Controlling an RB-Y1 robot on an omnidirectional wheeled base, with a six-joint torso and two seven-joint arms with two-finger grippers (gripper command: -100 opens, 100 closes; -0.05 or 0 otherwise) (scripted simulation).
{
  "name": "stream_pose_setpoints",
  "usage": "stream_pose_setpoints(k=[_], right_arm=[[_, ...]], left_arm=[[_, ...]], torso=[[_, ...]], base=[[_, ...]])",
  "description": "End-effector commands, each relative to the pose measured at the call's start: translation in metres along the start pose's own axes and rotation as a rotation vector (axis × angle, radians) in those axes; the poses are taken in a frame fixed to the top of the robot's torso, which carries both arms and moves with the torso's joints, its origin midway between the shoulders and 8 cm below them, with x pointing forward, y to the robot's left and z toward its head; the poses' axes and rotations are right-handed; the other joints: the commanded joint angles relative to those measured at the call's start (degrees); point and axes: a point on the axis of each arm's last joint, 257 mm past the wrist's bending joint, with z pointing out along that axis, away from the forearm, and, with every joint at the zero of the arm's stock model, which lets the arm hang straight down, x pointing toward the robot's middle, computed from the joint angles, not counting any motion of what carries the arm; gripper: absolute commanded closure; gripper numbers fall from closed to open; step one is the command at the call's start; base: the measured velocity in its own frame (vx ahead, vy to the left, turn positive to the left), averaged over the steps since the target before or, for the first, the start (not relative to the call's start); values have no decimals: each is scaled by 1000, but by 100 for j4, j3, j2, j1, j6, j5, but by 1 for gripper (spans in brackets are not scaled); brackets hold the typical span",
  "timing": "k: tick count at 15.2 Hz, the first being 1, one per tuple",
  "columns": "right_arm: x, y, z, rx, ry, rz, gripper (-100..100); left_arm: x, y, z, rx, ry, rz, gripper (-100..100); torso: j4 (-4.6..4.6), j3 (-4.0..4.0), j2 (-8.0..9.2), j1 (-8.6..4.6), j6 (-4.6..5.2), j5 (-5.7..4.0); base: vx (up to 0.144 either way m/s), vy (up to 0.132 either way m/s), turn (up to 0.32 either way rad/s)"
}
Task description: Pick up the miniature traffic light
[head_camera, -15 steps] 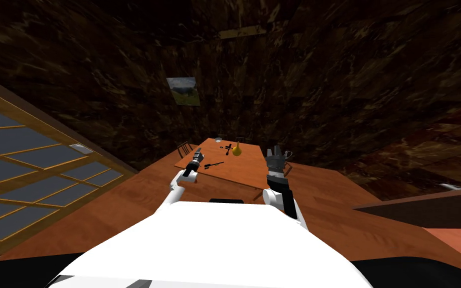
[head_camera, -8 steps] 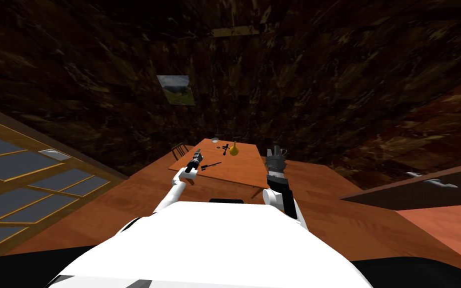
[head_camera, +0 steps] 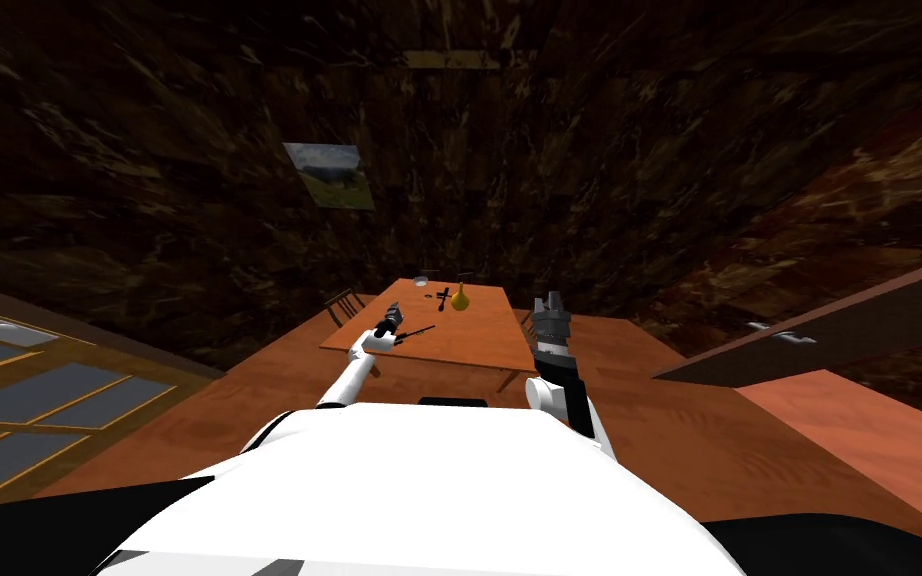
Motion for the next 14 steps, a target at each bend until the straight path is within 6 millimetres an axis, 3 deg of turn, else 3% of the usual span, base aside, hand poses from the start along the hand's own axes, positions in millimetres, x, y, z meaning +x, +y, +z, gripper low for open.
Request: stream_pose_setpoints(k=[1, 5, 8, 9, 10, 11, 14], right_arm=[[0, 0, 0, 0, 0, 0, 0], [0, 0, 0, 0, 0, 0, 0], [0, 0, 0, 0, 0, 0, 0], [0, 0, 0, 0, 0, 0, 0], [0, 0, 0, 0, 0, 0, 0], [0, 0, 0, 0, 0, 0, 0], [0, 0, 0, 0, 0, 0, 0]], left_arm=[[-13, 14, 4, -47, -38, -9, -100], [-29, 26, 10, -94, -83, -21, -100], [-54, 33, 18, -155, -162, -44, -100], [-59, 46, 16, -179, -172, -44, -100], [-69, 42, 19, -193, -206, -56, -100], [-73, 53, 17, -214, -214, -55, -100], [-88, 60, 17, -247, -256, -67, -100]], torso=[[0, 0, 0, 0, 0, 0], [0, 1, 2, -1, -1, 0], [0, 1, 2, 0, -1, 0], [1, 1, 1, -4, 3, -1], [0, 1, 1, -5, -1, -1], [0, 0, 1, -5, -2, -1], [1, 2, 4, -3, -1, -1]], base=[[5, -20, -153], [4, -17, -108], [4, -23, -176], [8, -28, -188], [12, -32, -157], [9, -31, -132], [4, -22, -112]])
